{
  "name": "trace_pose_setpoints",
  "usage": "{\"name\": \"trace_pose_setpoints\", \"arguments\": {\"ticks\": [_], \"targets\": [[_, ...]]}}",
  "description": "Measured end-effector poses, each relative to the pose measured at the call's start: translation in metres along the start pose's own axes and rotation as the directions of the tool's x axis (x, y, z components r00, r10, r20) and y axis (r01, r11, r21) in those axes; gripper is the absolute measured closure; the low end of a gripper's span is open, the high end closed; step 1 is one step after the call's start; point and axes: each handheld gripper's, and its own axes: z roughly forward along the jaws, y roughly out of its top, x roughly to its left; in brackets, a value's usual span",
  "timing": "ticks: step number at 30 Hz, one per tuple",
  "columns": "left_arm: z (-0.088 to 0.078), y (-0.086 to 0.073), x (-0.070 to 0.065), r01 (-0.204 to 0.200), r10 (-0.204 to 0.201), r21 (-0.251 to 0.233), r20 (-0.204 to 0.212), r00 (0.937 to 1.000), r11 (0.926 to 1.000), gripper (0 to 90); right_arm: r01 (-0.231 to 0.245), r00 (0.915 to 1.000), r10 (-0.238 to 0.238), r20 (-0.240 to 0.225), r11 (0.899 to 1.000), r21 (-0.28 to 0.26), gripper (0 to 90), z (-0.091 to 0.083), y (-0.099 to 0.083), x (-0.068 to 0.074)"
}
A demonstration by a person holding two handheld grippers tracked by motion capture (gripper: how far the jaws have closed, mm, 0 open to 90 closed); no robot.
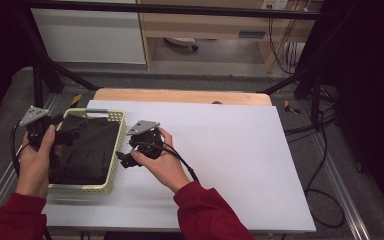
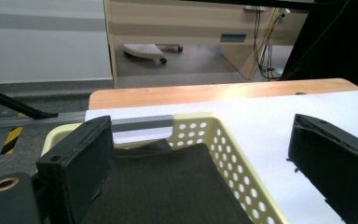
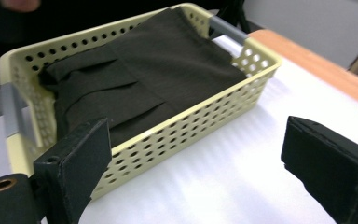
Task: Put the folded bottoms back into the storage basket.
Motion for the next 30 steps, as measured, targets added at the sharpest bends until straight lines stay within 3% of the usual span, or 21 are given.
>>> {"name": "trace_pose_setpoints", "arguments": {"ticks": [4,11,14,17,20,30], "targets": [[-0.005,-0.009,-0.006,0.010,-0.010,-0.002,0.021,0.9997,0.9999,7.1,-0.004,0.9996,0.005,0.028,0.999,-0.034,10.6,-0.004,0.001,-0.008],[-0.011,-0.031,-0.022,0.047,-0.047,-0.003,0.085,0.9953,0.9989,7.5,-0.040,0.9975,0.042,0.056,0.999,-0.021,7.3,-0.009,-0.001,-0.020],[-0.011,-0.037,-0.034,0.021,-0.020,-0.004,0.122,0.9923,0.9998,7.4,-0.027,0.9976,0.028,0.064,1.000,-0.006,6.3,-0.012,-0.003,-0.024],[-0.012,-0.043,-0.044,0.014,-0.013,-0.010,0.131,0.9913,0.9999,7.1,-0.028,0.9977,0.029,0.062,1.000,-0.010,5.8,-0.018,-0.003,-0.028],[-0.011,-0.051,-0.051,0.008,-0.007,-0.004,0.132,0.9912,1.0000,7.2,-0.056,0.9958,0.058,0.071,0.998,-0.036,5.6,-0.026,-0.003,-0.035],[-0.010,-0.073,-0.063,0.014,-0.014,0.002,0.153,0.9882,0.9999,8.0,-0.080,0.9911,0.088,0.100,0.994,-0.080,4.8,-0.061,-0.010,-0.063]]}}
